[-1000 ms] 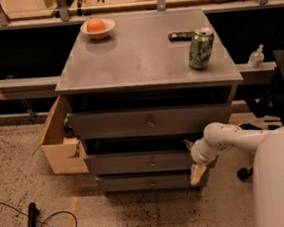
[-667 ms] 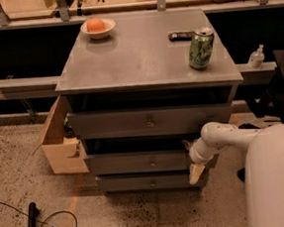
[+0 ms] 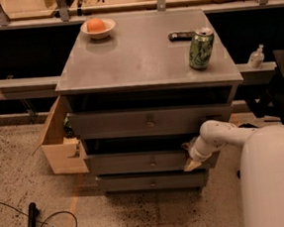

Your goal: Open middle drawer

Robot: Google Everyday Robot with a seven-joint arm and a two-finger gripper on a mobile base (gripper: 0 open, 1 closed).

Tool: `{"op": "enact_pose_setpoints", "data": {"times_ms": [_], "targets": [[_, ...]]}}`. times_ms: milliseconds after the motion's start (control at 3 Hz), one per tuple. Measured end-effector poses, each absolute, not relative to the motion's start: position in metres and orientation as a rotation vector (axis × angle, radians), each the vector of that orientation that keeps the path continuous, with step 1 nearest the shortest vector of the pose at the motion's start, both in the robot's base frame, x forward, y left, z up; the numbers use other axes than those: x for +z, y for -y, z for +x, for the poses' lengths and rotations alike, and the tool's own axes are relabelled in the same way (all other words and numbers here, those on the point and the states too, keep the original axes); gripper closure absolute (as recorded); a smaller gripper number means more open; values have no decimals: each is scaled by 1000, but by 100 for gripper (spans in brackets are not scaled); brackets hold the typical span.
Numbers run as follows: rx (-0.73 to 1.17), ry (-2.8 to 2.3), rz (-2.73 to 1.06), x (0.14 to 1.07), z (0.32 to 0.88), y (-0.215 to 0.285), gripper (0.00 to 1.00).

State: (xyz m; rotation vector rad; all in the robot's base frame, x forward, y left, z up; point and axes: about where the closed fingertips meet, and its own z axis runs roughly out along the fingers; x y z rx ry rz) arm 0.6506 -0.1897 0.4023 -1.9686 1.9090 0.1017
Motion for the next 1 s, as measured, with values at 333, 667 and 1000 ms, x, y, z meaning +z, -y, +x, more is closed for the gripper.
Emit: {"op": "enact_pose_setpoints", "data": {"times_ms": [333, 667, 1000], "targets": [[102, -1909, -1968, 405, 651, 190, 64], [102, -1909, -1968, 406, 651, 190, 87], [102, -1910, -1969, 409, 651, 190, 100]]}}
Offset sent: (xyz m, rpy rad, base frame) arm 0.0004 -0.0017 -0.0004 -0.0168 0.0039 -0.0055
